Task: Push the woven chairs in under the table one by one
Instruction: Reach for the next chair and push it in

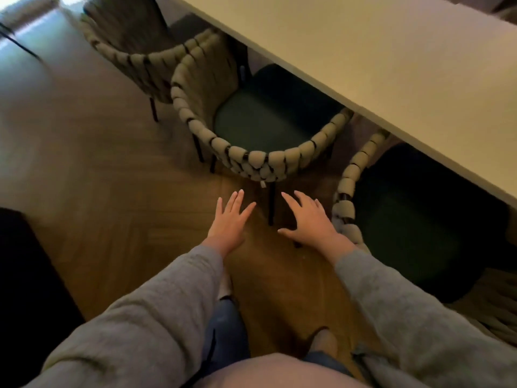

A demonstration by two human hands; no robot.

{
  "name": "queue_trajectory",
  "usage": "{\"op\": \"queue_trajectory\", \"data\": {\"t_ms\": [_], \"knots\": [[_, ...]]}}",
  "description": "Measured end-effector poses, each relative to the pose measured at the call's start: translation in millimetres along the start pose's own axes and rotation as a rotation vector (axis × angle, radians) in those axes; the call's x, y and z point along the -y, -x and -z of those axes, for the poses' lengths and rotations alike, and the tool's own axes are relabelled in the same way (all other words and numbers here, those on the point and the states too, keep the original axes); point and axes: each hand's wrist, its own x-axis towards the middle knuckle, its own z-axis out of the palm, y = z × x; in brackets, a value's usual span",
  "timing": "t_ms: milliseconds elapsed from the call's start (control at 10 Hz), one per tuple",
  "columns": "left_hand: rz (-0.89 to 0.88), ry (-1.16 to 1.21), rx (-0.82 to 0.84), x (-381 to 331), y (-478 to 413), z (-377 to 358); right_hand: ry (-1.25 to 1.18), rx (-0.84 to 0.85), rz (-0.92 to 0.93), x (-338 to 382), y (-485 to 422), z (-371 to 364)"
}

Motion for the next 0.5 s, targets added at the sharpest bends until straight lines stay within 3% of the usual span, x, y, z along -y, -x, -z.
{"op": "queue_trajectory", "data": {"t_ms": [300,500], "knots": [[0.113,0.005,0.032,235.2,-21.5,22.5,0.006,-0.089,0.034,170.7,-169.7,20.0],[0.188,0.012,0.071,336.9,-55.6,38.9,0.097,-0.084,0.132,244.1,-269.8,38.0]]}}
